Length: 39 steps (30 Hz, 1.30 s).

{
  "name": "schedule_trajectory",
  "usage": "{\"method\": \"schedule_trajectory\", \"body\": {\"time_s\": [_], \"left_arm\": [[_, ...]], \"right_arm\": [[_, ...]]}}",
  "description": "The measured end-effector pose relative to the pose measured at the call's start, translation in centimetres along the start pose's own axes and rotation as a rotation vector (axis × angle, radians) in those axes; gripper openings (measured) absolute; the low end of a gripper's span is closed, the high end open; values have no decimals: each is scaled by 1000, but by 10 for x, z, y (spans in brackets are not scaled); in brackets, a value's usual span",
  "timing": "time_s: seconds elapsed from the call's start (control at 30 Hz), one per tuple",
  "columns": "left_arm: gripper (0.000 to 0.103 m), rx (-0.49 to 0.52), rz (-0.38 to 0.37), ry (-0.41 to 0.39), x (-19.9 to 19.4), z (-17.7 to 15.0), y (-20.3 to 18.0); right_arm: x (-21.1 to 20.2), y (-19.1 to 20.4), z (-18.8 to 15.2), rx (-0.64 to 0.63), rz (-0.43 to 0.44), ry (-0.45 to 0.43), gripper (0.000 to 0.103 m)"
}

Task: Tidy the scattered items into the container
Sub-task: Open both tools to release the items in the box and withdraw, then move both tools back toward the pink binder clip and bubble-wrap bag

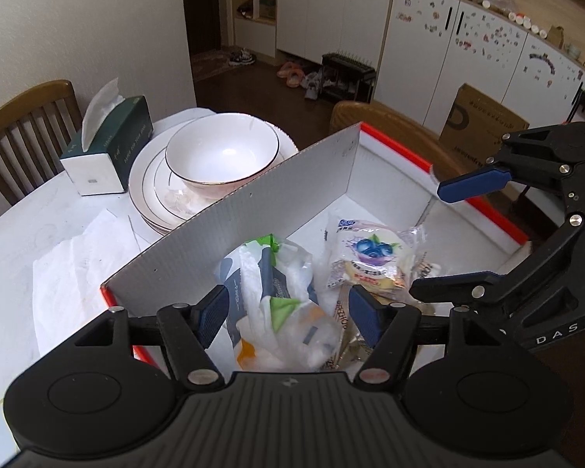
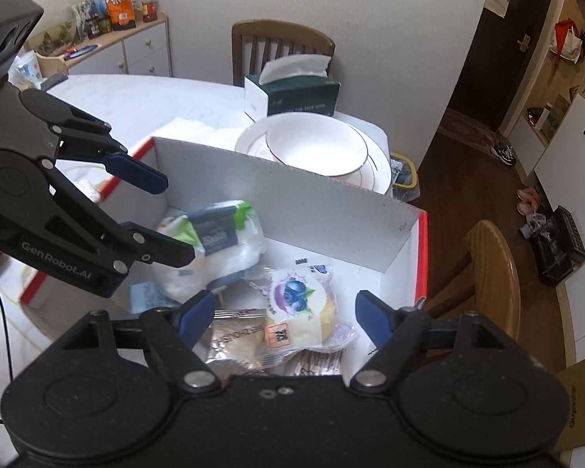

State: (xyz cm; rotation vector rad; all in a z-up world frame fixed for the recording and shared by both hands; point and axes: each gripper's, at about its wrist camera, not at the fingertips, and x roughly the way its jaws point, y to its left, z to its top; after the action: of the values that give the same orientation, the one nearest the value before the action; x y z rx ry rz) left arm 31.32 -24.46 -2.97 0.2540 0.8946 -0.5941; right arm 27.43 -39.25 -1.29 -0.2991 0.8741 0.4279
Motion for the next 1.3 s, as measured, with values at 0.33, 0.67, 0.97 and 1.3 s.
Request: {"method": "schedule_trajectory", "body": {"time_s": [0.33,0.67,0.97,1.3], "left_arm": [[67,-36,-24,-70,-39,-15,2],[74,-77,-26,-157,-82,-38,7],[80,-130,-17,-181,-110,-77,27],[87,-191,20,-178,-142,-136,72]], "right_arm": [[-28,13,-2,28,20,-52,83],[-51,36,-2,74,37,-121,91],[-57,79,4,97,72,-163,94],[-44,139,17,95,95,-165,94]]}}
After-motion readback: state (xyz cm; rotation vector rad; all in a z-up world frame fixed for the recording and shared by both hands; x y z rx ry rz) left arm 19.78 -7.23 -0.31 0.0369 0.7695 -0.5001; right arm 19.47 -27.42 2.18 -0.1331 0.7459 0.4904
